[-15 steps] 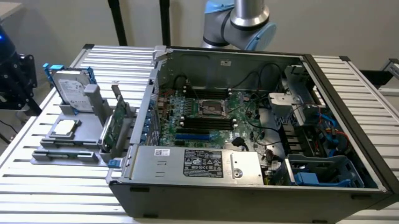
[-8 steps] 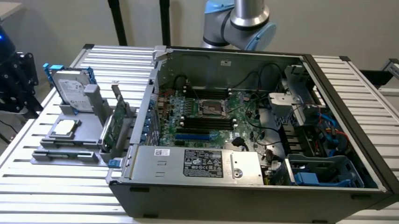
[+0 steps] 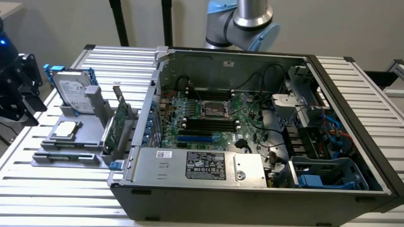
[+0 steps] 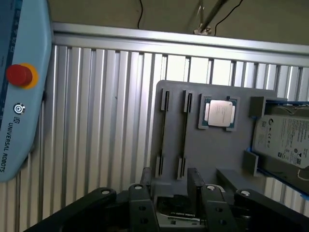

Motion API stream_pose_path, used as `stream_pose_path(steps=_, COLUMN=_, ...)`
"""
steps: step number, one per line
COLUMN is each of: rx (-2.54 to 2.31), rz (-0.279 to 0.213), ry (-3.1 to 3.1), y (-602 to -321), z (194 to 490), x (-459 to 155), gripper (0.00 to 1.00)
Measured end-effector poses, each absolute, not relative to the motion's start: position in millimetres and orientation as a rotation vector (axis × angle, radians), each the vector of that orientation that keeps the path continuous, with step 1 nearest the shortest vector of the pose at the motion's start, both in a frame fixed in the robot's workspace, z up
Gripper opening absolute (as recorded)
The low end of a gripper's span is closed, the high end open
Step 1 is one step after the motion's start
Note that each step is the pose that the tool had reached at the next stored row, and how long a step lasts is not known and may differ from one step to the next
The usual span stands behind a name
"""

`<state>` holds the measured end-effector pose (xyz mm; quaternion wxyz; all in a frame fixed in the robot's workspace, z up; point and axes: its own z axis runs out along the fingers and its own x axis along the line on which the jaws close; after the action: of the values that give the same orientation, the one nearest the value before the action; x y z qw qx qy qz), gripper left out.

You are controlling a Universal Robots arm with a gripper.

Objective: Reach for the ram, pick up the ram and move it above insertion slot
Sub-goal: 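Pick up the ram and move it above insertion slot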

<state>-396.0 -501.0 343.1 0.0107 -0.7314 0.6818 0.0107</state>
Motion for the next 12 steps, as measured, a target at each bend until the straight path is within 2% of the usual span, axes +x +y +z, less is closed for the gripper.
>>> stream_pose_path(steps=12, rx=-2.282, rz=0.033, ry=2.128, y=-501.0, z=321.4, x=-396.0, gripper=0.42)
